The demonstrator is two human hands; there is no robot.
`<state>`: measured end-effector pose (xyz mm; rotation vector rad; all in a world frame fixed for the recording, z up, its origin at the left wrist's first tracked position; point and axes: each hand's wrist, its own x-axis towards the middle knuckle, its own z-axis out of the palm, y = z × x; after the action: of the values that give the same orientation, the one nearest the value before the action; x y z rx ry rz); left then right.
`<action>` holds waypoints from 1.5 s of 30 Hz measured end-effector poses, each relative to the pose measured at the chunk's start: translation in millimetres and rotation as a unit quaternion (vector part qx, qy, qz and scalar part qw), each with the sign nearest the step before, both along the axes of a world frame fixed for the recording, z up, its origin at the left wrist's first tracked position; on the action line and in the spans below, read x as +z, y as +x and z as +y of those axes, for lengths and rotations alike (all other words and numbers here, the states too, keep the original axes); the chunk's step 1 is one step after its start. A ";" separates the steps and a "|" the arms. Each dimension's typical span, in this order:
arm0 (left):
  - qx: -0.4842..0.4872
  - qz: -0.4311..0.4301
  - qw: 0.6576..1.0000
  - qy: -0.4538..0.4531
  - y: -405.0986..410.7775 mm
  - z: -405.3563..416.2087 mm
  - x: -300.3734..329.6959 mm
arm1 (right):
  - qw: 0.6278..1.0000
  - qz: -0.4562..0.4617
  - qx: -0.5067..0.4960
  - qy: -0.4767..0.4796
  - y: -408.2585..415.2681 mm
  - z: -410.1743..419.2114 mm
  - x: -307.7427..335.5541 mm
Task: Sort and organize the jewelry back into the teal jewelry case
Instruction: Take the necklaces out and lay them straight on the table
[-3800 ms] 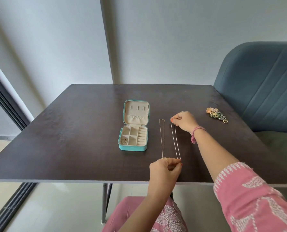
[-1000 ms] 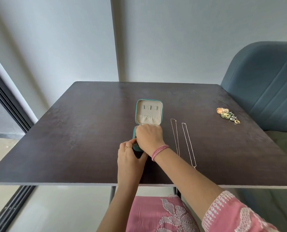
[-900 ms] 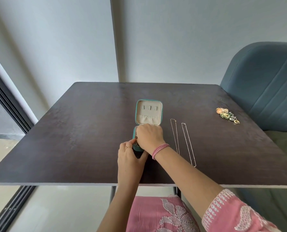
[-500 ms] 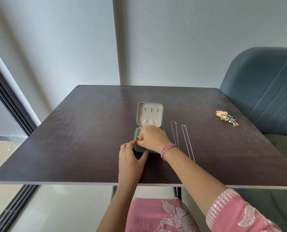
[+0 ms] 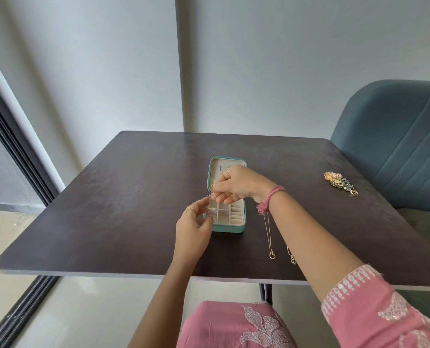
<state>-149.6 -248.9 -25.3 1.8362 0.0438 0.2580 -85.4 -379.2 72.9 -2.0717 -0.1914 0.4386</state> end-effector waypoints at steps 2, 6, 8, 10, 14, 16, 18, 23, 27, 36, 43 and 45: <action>-0.009 0.013 1.000 0.013 4.8 0.1 4.2 | 1.000 -0.005 -0.005 0.015 1.7 -0.5 1.5; -0.029 0.018 0.999 0.011 9.7 -0.7 11.1 | 0.999 -0.015 -0.007 0.045 4.0 -2.5 4.8; -0.039 0.011 0.999 -0.001 11.6 -1.0 15.8 | 0.998 -0.015 -0.001 0.065 3.8 -4.3 8.6; -0.041 0.004 0.999 -0.021 14.3 -1.7 21.0 | 0.996 -0.021 0.006 0.081 3.9 -7.0 13.3; -0.056 -0.012 0.993 -0.102 16.9 -4.0 34.4 | 0.991 -0.024 0.022 0.130 3.3 -13.5 22.8; -0.071 -0.013 0.986 -0.151 18.4 -2.7 41.5 | 0.983 -0.018 0.033 0.180 4.3 -17.5 25.8; -0.094 -0.015 0.978 -0.184 19.6 0.0 49.3 | 0.975 -0.013 0.045 0.217 4.7 -21.6 28.9; -0.113 -0.034 0.978 -0.172 24.2 3.7 70.0 | 0.965 -0.023 0.019 0.259 3.3 -27.2 38.4; -0.133 -0.018 0.978 -0.157 29.5 5.4 80.2 | 0.961 -0.038 0.003 0.275 2.3 -29.9 43.8; -0.142 -0.057 0.972 -0.178 33.4 3.8 108.4 | 0.944 -0.044 -0.006 0.326 4.8 -40.4 41.3; -0.147 -0.102 0.970 -0.167 32.6 3.2 127.7 | 0.954 -0.049 0.051 0.293 3.8 -51.3 37.1; -0.150 -0.109 0.969 -0.165 31.9 2.5 131.0 | 0.960 -0.049 0.064 0.267 4.5 -51.9 36.6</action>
<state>-117.7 -246.3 105.7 1.4510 -0.3248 0.2213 -81.0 -431.1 109.5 -1.5533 -0.4530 0.3179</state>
